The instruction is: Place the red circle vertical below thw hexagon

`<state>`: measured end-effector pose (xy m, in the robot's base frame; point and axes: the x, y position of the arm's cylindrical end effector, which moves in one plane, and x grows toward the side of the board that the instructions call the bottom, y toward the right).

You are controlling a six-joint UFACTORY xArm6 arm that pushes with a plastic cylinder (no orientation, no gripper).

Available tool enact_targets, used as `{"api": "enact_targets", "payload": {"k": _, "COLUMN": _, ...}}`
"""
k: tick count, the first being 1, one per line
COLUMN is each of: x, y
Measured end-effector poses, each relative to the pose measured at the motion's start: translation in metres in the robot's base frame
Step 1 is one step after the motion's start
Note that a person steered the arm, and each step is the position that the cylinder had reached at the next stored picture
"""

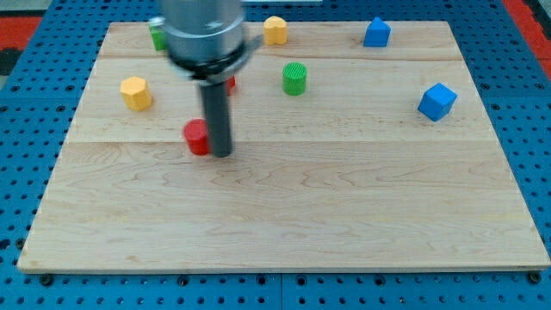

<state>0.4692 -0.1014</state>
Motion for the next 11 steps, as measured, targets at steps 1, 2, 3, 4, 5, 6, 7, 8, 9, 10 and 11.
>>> {"api": "enact_targets", "payload": {"k": 1, "x": 0.003, "y": -0.009}}
{"api": "enact_targets", "payload": {"k": 2, "x": 0.003, "y": -0.008}}
{"api": "enact_targets", "payload": {"k": 3, "x": -0.001, "y": 0.0}}
{"api": "enact_targets", "payload": {"k": 4, "x": -0.028, "y": 0.054}}
{"api": "enact_targets", "payload": {"k": 5, "x": -0.066, "y": 0.041}}
{"api": "enact_targets", "payload": {"k": 6, "x": -0.028, "y": -0.043}}
{"api": "enact_targets", "payload": {"k": 7, "x": 0.034, "y": -0.114}}
{"api": "enact_targets", "payload": {"k": 8, "x": -0.02, "y": -0.08}}
{"api": "enact_targets", "payload": {"k": 9, "x": -0.016, "y": -0.154}}
{"api": "enact_targets", "payload": {"k": 10, "x": 0.011, "y": -0.2}}
{"api": "enact_targets", "payload": {"k": 11, "x": 0.044, "y": -0.159}}
